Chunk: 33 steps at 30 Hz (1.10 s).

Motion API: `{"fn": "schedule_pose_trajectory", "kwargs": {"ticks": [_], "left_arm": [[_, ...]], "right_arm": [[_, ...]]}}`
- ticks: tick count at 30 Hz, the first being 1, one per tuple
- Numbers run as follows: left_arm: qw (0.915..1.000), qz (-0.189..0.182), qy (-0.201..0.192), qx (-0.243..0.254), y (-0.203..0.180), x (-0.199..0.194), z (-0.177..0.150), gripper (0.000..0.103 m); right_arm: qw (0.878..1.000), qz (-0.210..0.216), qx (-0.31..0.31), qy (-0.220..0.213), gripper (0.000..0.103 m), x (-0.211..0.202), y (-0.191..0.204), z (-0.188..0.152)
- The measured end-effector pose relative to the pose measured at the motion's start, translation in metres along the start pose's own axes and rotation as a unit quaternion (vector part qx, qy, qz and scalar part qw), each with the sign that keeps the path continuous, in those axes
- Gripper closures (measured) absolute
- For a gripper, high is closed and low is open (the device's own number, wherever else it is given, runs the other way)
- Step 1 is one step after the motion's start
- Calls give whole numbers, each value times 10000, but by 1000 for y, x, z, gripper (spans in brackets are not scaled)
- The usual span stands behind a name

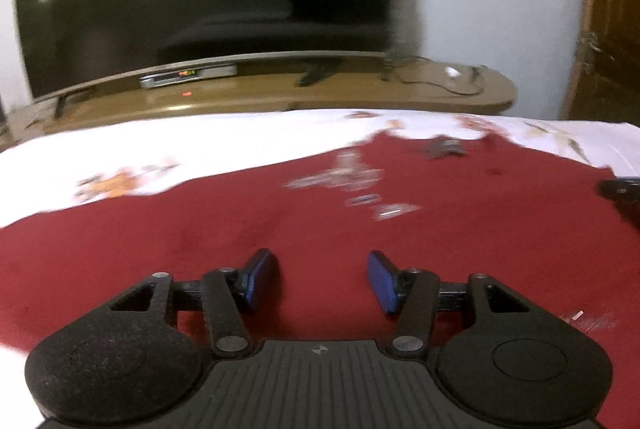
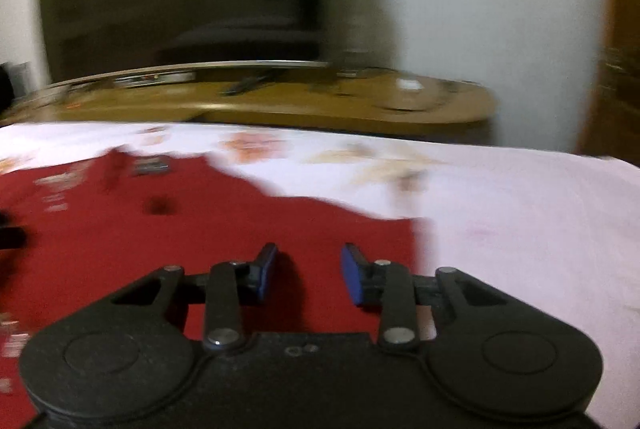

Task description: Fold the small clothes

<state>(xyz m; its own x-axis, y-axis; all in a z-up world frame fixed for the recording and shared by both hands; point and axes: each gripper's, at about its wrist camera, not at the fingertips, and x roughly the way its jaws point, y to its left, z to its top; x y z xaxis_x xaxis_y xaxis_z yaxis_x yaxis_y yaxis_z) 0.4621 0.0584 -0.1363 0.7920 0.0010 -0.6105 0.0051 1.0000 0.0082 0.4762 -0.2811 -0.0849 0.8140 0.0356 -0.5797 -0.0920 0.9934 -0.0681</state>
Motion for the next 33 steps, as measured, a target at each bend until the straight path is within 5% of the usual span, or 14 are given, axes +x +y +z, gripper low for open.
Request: {"fn": "schedule_pose_trajectory", "kwargs": {"ticks": [4, 12, 15, 18, 24, 26, 28, 30, 33], "left_arm": [[10000, 16, -2, 4, 11, -4, -3, 49], [9999, 117, -59, -35, 6, -9, -7, 34], [9999, 170, 3, 4, 7, -9, -7, 32], [9995, 302, 23, 88, 12, -15, -12, 21], [9917, 713, -478, -962, 109, -79, -37, 18], [9824, 957, -559, -1505, 162, -98, -53, 18], [9645, 1124, -480, -2339, 227, -112, -71, 19], [9379, 1150, -462, -3239, 285, -122, -88, 31], [8913, 405, -589, -4478, 354, -122, -108, 52]], "right_arm": [[9976, 81, 648, 230, 57, 1, -46, -7], [9962, 274, 699, -436, 57, -86, -16, -31], [9993, 36, 201, 311, 53, -66, 1, -56], [9973, 84, 645, 331, 48, -65, -12, -54], [9960, -101, 883, 71, 46, -104, -12, -62], [9945, -194, 1027, 13, 46, -125, -16, -74], [9928, -288, 1159, 67, 45, -141, -18, -87], [9903, -357, 1327, 216, 45, -153, -17, -101], [9842, -454, 1670, 377, 45, -165, -12, -116]]}}
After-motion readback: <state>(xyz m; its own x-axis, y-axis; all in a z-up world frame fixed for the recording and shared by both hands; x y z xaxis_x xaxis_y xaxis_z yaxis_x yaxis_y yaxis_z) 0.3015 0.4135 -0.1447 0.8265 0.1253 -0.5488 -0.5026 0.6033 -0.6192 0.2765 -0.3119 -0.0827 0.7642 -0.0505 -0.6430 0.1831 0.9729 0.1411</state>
